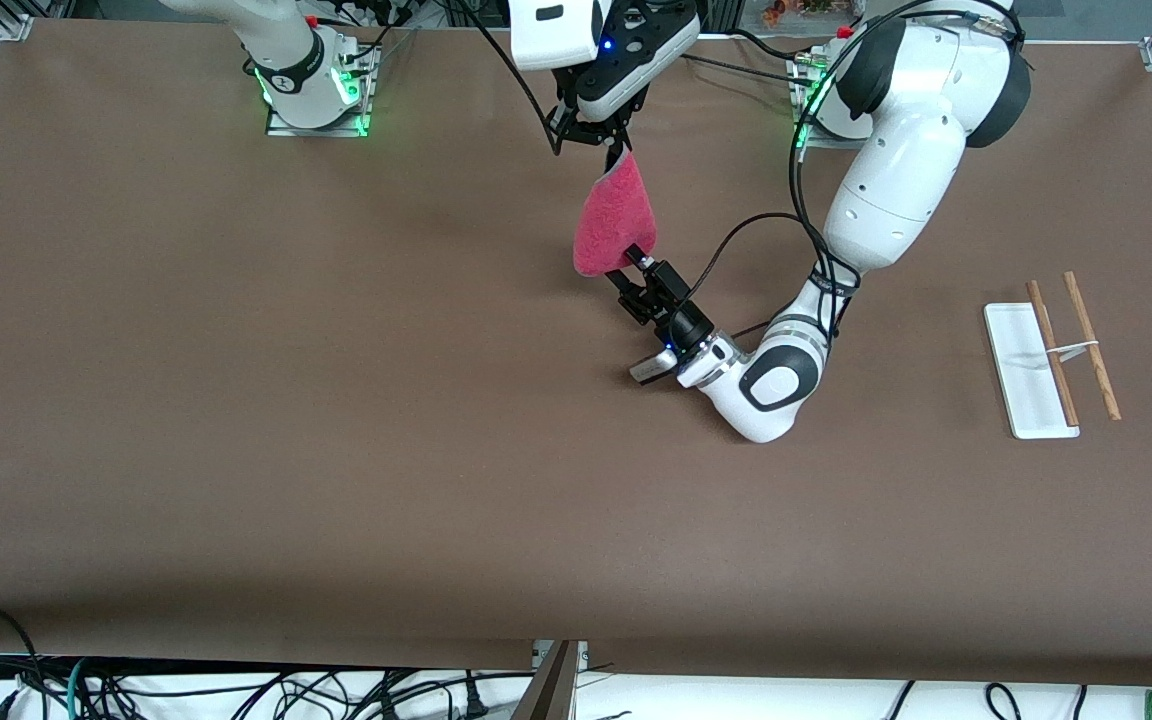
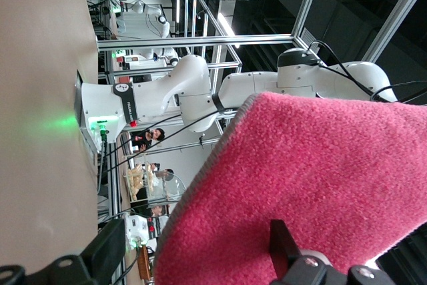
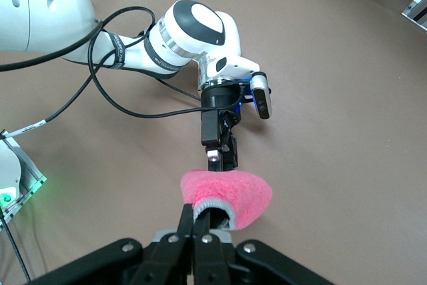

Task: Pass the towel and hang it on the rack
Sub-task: 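Open the right gripper and release the towel to the left gripper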

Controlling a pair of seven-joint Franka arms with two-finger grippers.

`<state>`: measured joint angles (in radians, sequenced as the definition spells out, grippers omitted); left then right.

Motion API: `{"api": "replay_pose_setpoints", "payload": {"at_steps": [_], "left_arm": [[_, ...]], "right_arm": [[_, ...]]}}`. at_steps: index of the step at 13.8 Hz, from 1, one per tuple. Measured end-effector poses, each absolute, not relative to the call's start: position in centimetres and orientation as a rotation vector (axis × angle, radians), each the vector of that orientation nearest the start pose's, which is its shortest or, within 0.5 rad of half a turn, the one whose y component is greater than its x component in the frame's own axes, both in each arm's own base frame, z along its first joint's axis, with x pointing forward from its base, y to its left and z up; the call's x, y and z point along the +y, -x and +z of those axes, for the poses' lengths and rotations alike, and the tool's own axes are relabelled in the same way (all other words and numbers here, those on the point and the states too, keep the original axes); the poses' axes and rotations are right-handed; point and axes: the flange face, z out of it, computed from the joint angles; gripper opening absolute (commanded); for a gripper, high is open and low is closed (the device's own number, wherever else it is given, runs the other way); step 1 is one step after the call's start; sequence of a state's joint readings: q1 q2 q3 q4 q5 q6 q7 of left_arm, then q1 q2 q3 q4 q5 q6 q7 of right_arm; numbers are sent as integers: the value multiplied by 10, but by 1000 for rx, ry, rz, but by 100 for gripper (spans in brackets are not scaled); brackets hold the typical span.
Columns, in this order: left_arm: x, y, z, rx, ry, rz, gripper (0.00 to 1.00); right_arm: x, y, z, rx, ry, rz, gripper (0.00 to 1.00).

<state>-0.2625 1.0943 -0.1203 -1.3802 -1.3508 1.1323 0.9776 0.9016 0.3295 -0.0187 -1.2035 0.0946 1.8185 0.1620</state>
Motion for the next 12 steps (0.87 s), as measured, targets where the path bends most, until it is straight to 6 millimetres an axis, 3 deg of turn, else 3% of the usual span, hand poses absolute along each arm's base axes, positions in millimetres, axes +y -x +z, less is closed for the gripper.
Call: {"api": "replay_pose_setpoints", "payload": {"at_steps": [1, 3, 7, 11, 12], "left_arm": [[-343, -538, 128, -550, -1143, -572, 79], [-351, -532, 129, -535, -1114, -586, 50], [-348, -533, 132, -514, -1095, -607, 3], [-330, -543, 140, -485, -1088, -629, 0], [-328, -545, 143, -484, -1088, -631, 0]], "right_arm": [[528, -421, 625, -1014, 2725, -297, 0], [528, -421, 625, -1014, 2725, -296, 0], [528, -421, 625, -1014, 2725, -296, 0], [528, -421, 625, -1012, 2726, -295, 4], [528, -421, 625, -1003, 2729, -293, 61]]}}
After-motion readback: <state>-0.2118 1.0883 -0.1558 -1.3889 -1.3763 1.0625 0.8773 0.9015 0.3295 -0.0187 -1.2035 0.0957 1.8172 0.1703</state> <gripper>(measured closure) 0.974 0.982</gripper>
